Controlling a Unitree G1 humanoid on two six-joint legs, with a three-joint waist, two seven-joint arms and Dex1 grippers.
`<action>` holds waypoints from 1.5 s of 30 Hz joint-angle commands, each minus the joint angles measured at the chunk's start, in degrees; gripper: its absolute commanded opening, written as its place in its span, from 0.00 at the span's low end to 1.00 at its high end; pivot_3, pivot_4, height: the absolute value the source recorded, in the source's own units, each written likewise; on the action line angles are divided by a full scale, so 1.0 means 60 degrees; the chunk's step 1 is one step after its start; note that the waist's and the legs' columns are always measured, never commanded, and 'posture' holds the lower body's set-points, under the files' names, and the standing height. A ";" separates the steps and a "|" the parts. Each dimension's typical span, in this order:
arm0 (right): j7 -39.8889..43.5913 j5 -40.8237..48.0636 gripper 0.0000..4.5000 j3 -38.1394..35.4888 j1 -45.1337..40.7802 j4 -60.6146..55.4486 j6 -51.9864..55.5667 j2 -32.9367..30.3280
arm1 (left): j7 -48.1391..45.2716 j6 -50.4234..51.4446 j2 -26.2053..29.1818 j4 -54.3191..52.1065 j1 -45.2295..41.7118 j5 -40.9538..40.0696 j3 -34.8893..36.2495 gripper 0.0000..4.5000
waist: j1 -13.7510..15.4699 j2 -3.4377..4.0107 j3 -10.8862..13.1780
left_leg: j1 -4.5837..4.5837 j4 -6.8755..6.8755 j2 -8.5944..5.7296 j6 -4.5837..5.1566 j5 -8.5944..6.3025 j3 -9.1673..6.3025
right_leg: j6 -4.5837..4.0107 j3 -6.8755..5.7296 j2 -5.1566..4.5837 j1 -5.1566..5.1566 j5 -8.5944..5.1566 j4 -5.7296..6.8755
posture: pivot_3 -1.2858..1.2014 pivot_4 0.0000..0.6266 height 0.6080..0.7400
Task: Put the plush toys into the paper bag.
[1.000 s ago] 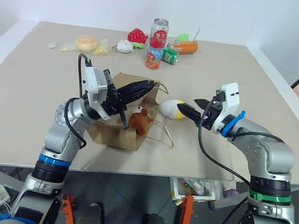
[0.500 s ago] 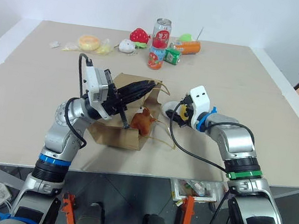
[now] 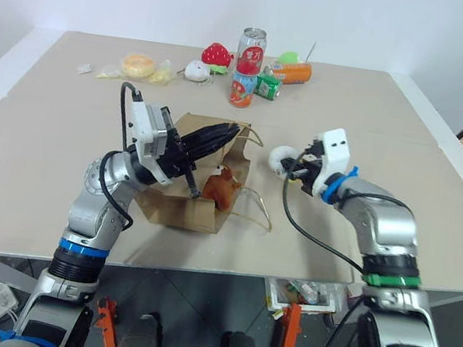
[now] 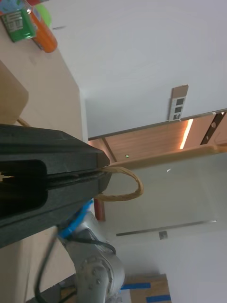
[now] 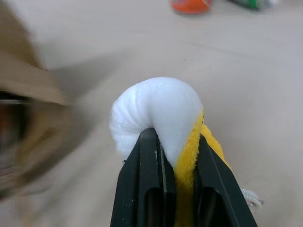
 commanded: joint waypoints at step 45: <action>0.0132 0.1778 0.67 0.0567 -0.1523 0.0239 0.1657 0.3217 | 0.0023 -0.0032 0.0037 -0.0411 -0.0051 -0.0098 0.0103 0.00 | -0.0031 -0.0001 -0.0001 | 0.0007 0.0013 0.0005 0.0000 0.0000 0.0001 | -0.0012 -0.0002 0.0001 0.0003 0.0023 0.0006 | 0.52 0.24 1.00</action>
